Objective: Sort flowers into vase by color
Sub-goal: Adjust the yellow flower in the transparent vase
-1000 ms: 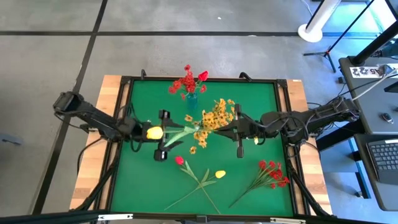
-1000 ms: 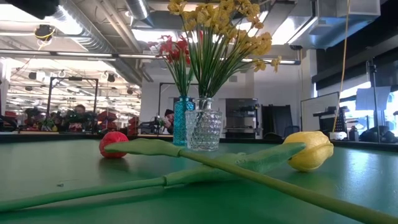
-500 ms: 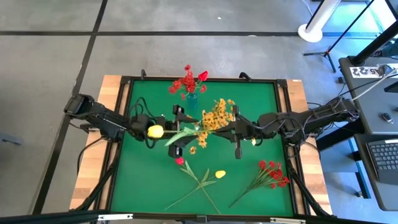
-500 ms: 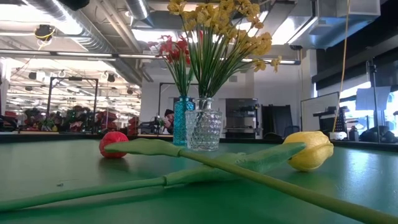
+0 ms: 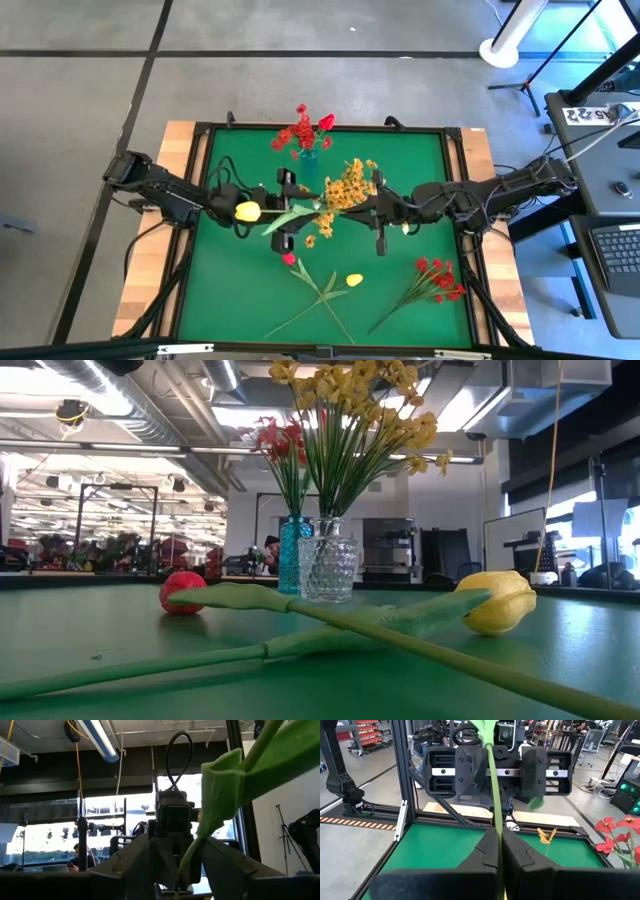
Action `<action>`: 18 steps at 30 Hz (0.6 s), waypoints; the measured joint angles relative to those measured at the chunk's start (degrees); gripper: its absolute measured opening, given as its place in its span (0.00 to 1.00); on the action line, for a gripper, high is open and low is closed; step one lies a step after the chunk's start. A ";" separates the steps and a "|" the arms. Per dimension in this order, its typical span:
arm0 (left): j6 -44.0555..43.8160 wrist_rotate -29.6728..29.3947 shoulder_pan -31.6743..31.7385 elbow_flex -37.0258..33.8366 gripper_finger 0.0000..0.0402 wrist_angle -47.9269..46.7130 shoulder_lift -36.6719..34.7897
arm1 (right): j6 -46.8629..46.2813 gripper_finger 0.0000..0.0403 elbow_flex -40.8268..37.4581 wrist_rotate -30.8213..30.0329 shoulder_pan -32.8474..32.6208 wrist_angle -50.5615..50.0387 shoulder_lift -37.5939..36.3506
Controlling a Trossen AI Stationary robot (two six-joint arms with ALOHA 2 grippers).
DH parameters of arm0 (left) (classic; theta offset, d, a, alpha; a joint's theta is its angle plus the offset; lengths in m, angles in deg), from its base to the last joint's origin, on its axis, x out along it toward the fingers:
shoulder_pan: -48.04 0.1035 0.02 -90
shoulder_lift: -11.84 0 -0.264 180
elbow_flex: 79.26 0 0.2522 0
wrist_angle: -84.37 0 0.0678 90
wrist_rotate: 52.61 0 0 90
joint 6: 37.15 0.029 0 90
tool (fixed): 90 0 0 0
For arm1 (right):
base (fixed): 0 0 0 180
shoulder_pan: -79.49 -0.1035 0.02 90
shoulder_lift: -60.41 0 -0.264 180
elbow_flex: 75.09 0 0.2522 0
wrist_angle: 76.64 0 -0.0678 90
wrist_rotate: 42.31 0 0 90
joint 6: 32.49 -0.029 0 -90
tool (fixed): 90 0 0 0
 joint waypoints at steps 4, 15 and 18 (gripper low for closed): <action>-0.52 0.02 0.00 0.00 0.33 0.02 0.00 | -0.02 0.00 0.00 -0.15 0.00 -0.01 0.00; -2.76 4.33 0.09 0.00 0.02 0.43 0.02 | -2.49 0.00 0.11 1.34 2.17 -1.04 1.35; -2.94 3.50 0.06 0.00 0.01 0.33 0.02 | -2.85 0.00 0.11 3.28 2.75 -1.28 1.53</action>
